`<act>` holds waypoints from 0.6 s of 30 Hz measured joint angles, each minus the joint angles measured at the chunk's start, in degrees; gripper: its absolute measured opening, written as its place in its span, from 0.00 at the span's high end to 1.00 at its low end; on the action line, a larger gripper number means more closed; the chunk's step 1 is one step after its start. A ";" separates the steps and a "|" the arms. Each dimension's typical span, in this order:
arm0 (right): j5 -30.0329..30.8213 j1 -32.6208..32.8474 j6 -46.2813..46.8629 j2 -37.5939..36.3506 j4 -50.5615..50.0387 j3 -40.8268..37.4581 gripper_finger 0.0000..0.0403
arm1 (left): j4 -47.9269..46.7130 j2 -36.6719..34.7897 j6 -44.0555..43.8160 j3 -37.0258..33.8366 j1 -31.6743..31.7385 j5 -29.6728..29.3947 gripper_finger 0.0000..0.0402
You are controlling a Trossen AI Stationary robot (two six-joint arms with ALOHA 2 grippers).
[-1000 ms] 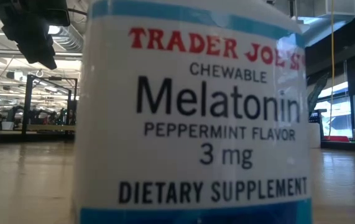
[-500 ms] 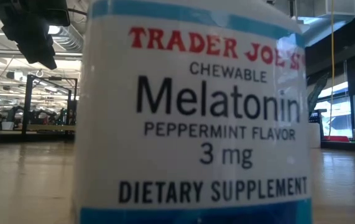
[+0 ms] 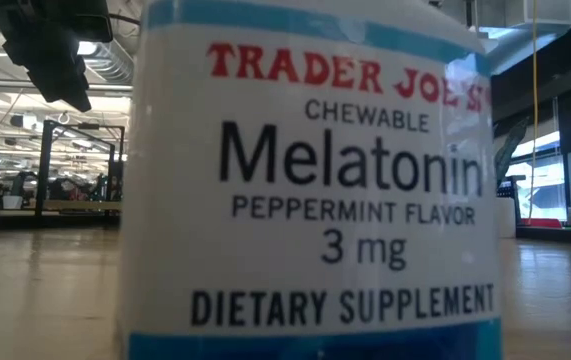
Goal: Pick and place medicine bottles onto shelf by color
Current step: Put the orange pill bottle on the shelf
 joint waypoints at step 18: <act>0.04 -0.15 -1.11 2.24 0.86 0.02 0.16 | 0.02 0.02 0.00 0.00 0.02 0.00 1.00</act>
